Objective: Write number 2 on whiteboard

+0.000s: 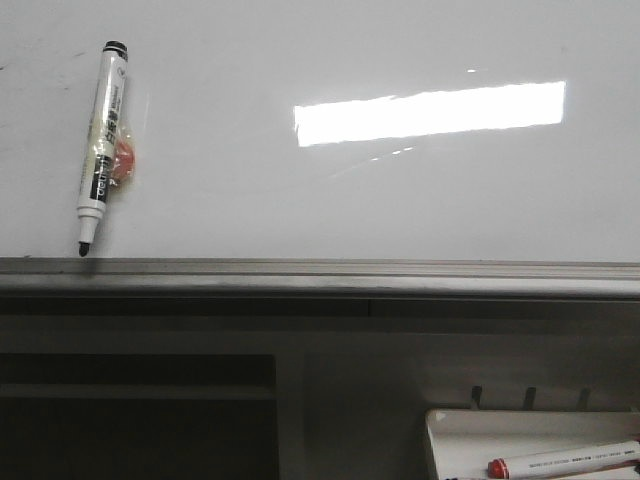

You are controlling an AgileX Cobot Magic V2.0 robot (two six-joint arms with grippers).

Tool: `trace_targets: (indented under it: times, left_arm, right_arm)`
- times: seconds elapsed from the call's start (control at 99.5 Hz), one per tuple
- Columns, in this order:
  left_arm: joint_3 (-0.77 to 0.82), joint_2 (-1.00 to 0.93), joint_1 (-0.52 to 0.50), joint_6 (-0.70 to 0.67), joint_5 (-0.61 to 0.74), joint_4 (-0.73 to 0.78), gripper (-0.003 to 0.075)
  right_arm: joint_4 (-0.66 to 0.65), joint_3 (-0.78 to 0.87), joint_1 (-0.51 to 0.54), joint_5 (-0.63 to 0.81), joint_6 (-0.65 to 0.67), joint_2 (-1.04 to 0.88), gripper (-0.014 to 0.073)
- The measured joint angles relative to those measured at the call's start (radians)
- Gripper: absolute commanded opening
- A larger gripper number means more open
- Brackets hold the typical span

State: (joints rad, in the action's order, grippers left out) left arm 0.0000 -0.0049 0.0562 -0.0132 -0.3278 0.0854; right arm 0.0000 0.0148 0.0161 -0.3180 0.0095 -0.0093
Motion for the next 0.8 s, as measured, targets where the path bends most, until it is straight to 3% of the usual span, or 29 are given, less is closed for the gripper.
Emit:
trace_targets:
  times: [0.422,0.623,0.804]
  left_arm:
    - [0.000,0.000,0.000,0.002,0.048,-0.002,-0.0020]
    - [0.000,0.000,0.000,0.002,0.238,-0.029,-0.0020]
    - [0.000,0.000,0.000,0.002,0.292,-0.034,-0.0020]
  right_arm:
    - [0.000,0.000,0.000,0.049,0.000,0.000,-0.0050]
    - [0.000,0.000,0.000,0.382,0.000,0.000,-0.0050]
    - [0.000,0.000,0.000,0.676,0.000,0.000,-0.0050]
